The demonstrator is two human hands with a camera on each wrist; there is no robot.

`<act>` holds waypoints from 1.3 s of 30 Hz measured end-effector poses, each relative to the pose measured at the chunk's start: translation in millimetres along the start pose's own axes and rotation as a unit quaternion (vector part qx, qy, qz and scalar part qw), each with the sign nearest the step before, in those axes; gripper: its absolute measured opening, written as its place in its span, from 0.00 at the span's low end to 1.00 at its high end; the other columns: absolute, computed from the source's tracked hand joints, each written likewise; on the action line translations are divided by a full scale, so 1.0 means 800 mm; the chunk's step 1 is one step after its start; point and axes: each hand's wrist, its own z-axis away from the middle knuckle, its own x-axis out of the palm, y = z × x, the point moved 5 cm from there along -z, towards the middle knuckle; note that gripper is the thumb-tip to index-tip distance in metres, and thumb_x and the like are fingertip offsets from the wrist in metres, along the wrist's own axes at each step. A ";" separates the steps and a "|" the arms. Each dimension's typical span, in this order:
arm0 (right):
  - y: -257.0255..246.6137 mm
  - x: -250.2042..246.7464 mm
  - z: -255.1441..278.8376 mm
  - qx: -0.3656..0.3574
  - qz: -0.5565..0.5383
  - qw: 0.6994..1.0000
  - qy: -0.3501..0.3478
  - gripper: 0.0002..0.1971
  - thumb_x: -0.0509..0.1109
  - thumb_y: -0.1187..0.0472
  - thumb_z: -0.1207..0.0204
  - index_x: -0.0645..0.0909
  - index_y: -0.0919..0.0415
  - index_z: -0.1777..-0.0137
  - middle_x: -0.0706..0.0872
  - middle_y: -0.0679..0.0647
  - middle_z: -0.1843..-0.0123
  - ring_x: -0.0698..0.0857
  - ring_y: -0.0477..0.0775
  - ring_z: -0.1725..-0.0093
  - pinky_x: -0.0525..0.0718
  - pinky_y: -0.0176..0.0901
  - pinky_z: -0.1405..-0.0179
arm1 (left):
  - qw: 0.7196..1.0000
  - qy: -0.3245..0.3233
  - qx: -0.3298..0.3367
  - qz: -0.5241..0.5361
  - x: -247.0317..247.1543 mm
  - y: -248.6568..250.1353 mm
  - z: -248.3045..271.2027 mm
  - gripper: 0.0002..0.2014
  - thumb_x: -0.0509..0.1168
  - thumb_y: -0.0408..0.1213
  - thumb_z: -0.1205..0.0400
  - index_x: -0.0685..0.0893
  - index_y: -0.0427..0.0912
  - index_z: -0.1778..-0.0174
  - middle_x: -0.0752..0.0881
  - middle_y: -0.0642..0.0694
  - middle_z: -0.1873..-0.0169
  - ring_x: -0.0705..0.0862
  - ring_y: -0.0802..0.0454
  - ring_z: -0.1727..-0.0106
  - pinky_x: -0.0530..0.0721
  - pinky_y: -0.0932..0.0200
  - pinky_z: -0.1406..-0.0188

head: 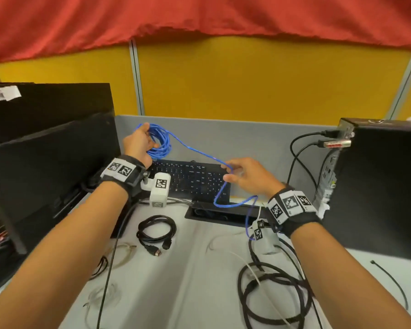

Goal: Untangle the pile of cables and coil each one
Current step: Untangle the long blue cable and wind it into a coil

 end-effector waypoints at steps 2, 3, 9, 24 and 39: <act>0.007 0.027 0.019 0.038 -0.011 0.989 -0.140 0.20 0.73 0.49 0.18 0.83 0.57 0.30 0.94 0.56 0.46 0.92 0.54 0.44 0.84 0.47 0.35 | 0.998 0.004 0.021 -0.064 0.007 0.006 -0.006 0.06 0.68 0.37 0.15 0.81 0.38 0.51 0.72 0.49 0.79 0.69 0.58 0.87 0.73 0.64 0.82; 0.008 0.041 0.031 0.050 -0.042 0.976 -0.207 0.20 0.73 0.48 0.18 0.84 0.58 0.31 0.94 0.57 0.49 0.93 0.53 0.49 0.85 0.45 0.39 | 0.995 0.008 0.026 -0.093 0.008 0.008 -0.009 0.08 0.69 0.37 0.16 0.81 0.37 0.46 0.73 0.48 0.76 0.71 0.57 0.84 0.72 0.64 0.83; 0.022 0.077 0.081 0.045 -0.048 0.919 -0.388 0.17 0.74 0.46 0.19 0.87 0.54 0.35 0.95 0.54 0.54 0.94 0.54 0.58 0.88 0.41 0.55 | 0.982 0.055 0.051 -0.172 0.006 0.027 -0.024 0.10 0.70 0.39 0.19 0.77 0.42 0.62 0.81 0.46 0.66 0.81 0.51 0.69 0.78 0.56 0.72; 0.041 0.137 0.060 0.056 0.282 0.913 -0.290 0.06 0.76 0.71 0.29 0.93 0.62 0.57 0.91 0.56 0.58 0.86 0.52 0.67 0.89 0.41 0.64 | 0.957 0.047 0.085 -0.273 0.035 0.027 -0.014 0.16 0.68 0.39 0.21 0.69 0.45 0.71 0.75 0.45 0.74 0.75 0.49 0.69 0.72 0.55 0.70; 0.013 0.148 0.051 -0.053 0.230 0.952 -0.193 0.08 0.69 0.66 0.24 0.90 0.65 0.58 0.87 0.57 0.60 0.86 0.60 0.59 0.87 0.50 0.55 | 0.955 0.019 0.073 -0.288 0.034 0.010 -0.011 0.14 0.71 0.42 0.21 0.75 0.43 0.67 0.83 0.41 0.68 0.86 0.44 0.65 0.90 0.44 0.60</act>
